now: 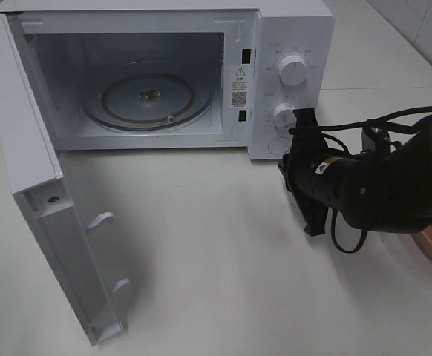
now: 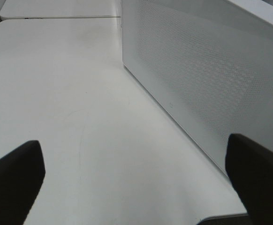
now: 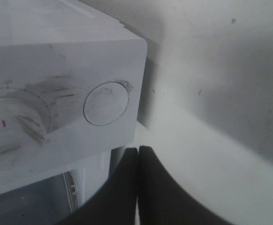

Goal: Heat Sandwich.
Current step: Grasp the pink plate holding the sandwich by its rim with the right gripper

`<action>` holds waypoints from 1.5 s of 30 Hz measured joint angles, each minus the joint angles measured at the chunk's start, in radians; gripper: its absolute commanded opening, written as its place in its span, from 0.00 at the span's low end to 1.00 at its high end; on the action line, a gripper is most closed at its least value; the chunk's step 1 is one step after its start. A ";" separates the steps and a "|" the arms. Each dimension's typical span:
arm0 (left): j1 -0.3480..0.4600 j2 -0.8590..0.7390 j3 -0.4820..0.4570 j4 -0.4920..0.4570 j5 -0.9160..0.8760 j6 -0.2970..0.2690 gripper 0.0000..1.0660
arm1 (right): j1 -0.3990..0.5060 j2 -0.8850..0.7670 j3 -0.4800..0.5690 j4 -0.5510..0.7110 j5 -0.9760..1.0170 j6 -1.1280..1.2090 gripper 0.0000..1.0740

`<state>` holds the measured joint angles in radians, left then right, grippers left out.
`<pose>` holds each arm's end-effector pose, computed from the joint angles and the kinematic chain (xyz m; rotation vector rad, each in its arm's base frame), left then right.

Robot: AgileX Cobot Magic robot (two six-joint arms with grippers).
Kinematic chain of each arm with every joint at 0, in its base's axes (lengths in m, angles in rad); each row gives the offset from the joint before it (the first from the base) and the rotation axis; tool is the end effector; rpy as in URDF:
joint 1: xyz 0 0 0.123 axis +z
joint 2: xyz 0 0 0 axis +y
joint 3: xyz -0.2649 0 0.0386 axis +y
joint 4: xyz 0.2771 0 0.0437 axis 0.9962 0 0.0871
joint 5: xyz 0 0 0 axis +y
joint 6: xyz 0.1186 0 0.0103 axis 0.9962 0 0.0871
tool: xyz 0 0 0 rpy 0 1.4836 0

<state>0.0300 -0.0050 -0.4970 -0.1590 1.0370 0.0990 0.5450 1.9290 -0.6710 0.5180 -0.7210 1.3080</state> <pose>0.0638 -0.0143 0.2814 0.0746 2.0088 -0.1072 0.3225 0.1500 0.0515 1.4032 1.7317 1.0047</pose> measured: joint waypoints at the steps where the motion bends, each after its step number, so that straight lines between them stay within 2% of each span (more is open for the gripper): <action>1: 0.000 0.000 0.000 0.000 0.000 0.000 0.97 | 0.000 -0.017 0.010 -0.001 0.022 -0.013 0.03; 3: 0.000 0.000 0.000 0.000 0.000 0.000 0.97 | 0.000 -0.036 0.018 -0.001 0.046 -0.029 0.03; 7: 0.000 0.000 0.000 0.000 0.000 0.000 0.97 | 0.000 -0.132 0.028 -0.001 0.168 -0.207 0.04; 12: 0.000 0.000 0.000 0.000 0.000 0.000 0.97 | 0.000 -0.190 0.029 -0.001 0.211 -0.370 0.05; 16: 0.000 0.000 0.000 0.000 0.000 0.000 0.97 | 0.000 -0.261 0.030 0.000 0.313 -0.644 0.06; 23: 0.000 0.000 0.000 0.000 0.000 0.000 0.97 | 0.000 -0.341 0.030 0.000 0.469 -0.968 0.08; 24: 0.000 0.000 0.000 0.000 0.000 0.000 0.97 | -0.001 -0.366 0.031 0.000 0.515 -1.078 0.08; 26: 0.000 0.000 0.000 0.000 0.000 0.000 0.97 | -0.006 -0.379 0.031 0.000 0.536 -1.119 0.08; 31: 0.000 0.000 0.000 0.000 0.000 0.000 0.97 | -0.074 -0.438 0.031 -0.001 0.692 -1.324 0.10; 37: 0.000 0.000 0.000 0.000 0.000 0.000 0.97 | -0.203 -0.515 0.031 -0.004 0.902 -1.535 0.10; 45: 0.000 0.000 0.000 0.000 0.000 0.000 0.97 | -0.326 -0.570 0.031 -0.033 1.080 -1.615 0.15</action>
<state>0.0300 -0.0050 -0.4970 -0.1590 1.0370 0.0990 0.2190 1.3590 -0.6400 0.4850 0.3590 -0.3070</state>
